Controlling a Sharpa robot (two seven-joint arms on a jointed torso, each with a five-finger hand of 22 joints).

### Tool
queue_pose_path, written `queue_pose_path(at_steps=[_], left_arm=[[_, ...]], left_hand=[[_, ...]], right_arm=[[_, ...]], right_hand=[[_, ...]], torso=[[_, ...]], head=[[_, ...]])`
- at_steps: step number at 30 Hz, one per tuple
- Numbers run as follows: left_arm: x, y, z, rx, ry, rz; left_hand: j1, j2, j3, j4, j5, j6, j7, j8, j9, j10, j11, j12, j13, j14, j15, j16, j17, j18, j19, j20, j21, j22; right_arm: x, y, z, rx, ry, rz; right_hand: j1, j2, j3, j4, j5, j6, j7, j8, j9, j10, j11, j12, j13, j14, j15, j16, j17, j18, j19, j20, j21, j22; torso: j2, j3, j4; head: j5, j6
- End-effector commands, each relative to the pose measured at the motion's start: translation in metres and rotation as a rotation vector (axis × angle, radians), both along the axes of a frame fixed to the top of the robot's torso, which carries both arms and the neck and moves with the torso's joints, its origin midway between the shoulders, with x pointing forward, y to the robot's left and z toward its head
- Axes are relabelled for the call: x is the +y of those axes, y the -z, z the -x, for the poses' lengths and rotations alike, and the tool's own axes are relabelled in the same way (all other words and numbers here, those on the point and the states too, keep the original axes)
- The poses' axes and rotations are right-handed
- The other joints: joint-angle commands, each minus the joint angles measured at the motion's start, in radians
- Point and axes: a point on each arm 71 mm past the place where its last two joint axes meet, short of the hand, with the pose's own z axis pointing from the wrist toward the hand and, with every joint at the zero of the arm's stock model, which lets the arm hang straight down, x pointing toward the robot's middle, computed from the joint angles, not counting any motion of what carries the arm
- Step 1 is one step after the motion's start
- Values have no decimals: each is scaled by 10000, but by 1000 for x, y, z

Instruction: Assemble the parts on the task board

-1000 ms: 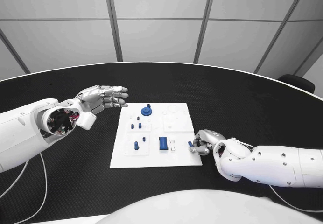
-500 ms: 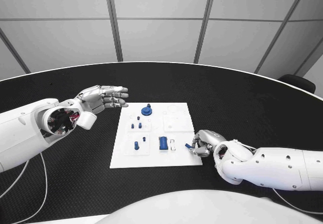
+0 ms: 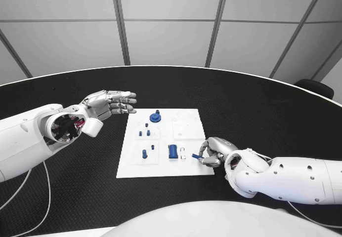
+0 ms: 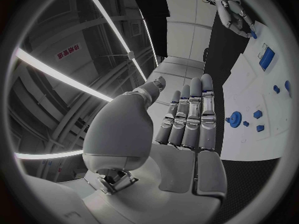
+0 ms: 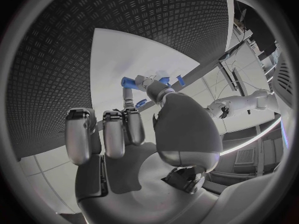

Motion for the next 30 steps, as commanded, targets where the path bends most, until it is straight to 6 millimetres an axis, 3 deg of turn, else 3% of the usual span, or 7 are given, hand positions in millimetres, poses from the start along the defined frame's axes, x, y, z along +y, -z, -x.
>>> queue_pose_path(at_steps=[1,30], left_arm=[[-1,0,0,0,10,3],[-6,0,-1,8,100,16]], left_hand=[[10,13,-11,75,-42,-47,-3,-6,-15,-72,0,18,-5,-69,-26,-23,14,123,93,-2,-55,-10],[18,8,-21,91,-42,-56,3,-6,-18,-86,4,31,-5,-76,-23,-25,22,122,107,0,-79,-25]], right_arm=[[3,-2,0,-10,-2,-102],[38,-1,-33,592,372,-769]], right_hand=[[-3,75,67,21,80,-16,-59,71,34,465,-24,26,1977,1040,-38,66,2635,-110,1007,-55,44,2578],[-704,-2,-3,440,249,-101,-112,200,187,486,-54,41,1989,1040,-56,66,2635,-113,1011,-66,60,2583]], torso=[[9,-5,25],[17,14,-13]], head=[[7,1],[92,1]])
